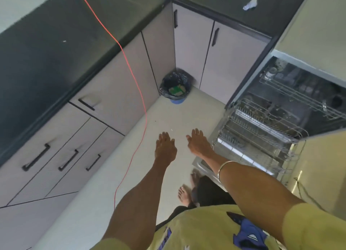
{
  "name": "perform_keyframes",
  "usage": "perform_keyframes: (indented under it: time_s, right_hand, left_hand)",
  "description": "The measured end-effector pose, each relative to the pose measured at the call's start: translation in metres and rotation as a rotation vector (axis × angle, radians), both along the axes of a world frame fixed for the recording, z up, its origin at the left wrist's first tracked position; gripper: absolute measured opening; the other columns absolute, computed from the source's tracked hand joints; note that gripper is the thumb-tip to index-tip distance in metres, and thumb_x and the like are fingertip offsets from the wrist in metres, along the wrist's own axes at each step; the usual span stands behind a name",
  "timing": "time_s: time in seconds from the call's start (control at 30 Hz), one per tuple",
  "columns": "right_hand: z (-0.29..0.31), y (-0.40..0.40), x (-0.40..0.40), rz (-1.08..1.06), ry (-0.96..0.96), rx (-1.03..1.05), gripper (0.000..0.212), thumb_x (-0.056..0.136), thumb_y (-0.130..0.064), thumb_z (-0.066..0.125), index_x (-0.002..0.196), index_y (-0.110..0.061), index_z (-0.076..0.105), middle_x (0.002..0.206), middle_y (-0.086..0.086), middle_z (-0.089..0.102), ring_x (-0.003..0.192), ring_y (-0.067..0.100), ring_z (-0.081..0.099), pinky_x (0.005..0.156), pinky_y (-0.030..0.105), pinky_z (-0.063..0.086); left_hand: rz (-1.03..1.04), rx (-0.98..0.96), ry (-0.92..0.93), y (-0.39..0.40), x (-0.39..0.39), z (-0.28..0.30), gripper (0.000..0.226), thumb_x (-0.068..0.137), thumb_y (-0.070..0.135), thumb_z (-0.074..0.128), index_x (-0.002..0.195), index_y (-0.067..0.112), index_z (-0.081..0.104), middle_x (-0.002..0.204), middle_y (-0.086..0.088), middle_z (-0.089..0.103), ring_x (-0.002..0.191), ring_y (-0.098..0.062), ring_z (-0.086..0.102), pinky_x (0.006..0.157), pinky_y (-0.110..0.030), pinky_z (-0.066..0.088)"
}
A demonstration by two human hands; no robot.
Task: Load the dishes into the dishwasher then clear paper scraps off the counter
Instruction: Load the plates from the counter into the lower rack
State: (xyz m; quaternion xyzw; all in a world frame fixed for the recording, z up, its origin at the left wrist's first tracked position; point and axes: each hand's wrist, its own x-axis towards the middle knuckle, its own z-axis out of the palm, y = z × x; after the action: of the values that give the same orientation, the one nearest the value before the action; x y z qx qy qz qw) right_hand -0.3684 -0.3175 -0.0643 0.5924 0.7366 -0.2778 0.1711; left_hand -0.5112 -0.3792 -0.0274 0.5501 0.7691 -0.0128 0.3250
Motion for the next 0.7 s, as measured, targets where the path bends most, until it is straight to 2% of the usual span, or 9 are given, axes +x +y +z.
perform_keyframes:
  time_s: [0.07, 0.13, 0.2, 0.4, 0.53, 0.7]
  right_hand:
    - [0.006, 0.017, -0.015, -0.007, -0.001, -0.025, 0.086, 0.084, -0.041, -0.011, 0.144, -0.003, 0.038, 0.151, 0.022, 0.031, 0.14, 0.039, 0.027, 0.111, 0.051, 0.031]
    - [0.022, 0.037, -0.027, -0.027, 0.001, -0.054, 0.061, 0.1, -0.034, 0.008, 0.146, -0.006, 0.037, 0.155, 0.021, 0.027, 0.144, 0.038, 0.023, 0.113, 0.05, 0.028]
    - [0.031, 0.06, -0.035, -0.002, 0.015, -0.018, 0.05, 0.104, -0.027, 0.018, 0.147, -0.01, 0.036, 0.157, 0.02, 0.023, 0.145, 0.039, 0.019, 0.115, 0.05, 0.025]
    - [0.054, 0.139, -0.056, -0.03, 0.057, 0.047, 0.045, 0.106, -0.025, 0.023, 0.148, -0.013, 0.035, 0.159, 0.018, 0.02, 0.147, 0.036, 0.016, 0.119, 0.05, 0.022]
    - [0.069, 0.191, -0.067, -0.14, 0.09, 0.038, 0.052, 0.107, -0.032, 0.022, 0.155, -0.009, 0.019, 0.163, 0.014, 0.009, 0.151, 0.031, 0.007, 0.122, 0.045, 0.013]
    - [0.068, 0.276, -0.076, -0.137, 0.078, 0.128, 0.056, 0.105, -0.036, 0.023, 0.153, -0.009, 0.025, 0.16, 0.016, 0.018, 0.147, 0.034, 0.017, 0.118, 0.05, 0.024]
  left_hand:
    - [0.015, 0.003, -0.001, 0.013, -0.015, 0.0, 0.052, 0.107, 0.019, 0.024, 0.153, -0.002, 0.016, 0.164, -0.018, 0.006, 0.152, -0.031, 0.002, 0.123, -0.043, 0.006]
    - [0.018, 0.002, 0.009, 0.032, -0.027, 0.003, 0.053, 0.106, 0.021, 0.024, 0.154, -0.001, 0.013, 0.164, -0.017, 0.007, 0.152, -0.03, 0.004, 0.123, -0.043, 0.007]
    - [-0.018, 0.001, 0.023, 0.055, -0.036, 0.007, 0.052, 0.106, 0.019, 0.024, 0.153, -0.002, 0.016, 0.164, -0.018, 0.008, 0.152, -0.031, 0.004, 0.123, -0.044, 0.008]
    - [-0.072, 0.056, 0.035, 0.147, -0.064, 0.028, 0.051, 0.107, 0.019, 0.021, 0.153, -0.002, 0.015, 0.164, -0.018, 0.006, 0.152, -0.032, 0.003, 0.123, -0.045, 0.007]
    - [-0.134, 0.08, 0.042, 0.203, -0.077, 0.039, 0.051, 0.107, 0.018, 0.021, 0.154, -0.002, 0.014, 0.164, -0.018, 0.006, 0.152, -0.031, 0.003, 0.123, -0.043, 0.006]
    - [-0.208, 0.146, 0.067, 0.284, -0.094, 0.053, 0.05, 0.107, 0.016, 0.024, 0.153, -0.002, 0.017, 0.163, -0.019, 0.006, 0.152, -0.033, 0.004, 0.123, -0.043, 0.007]
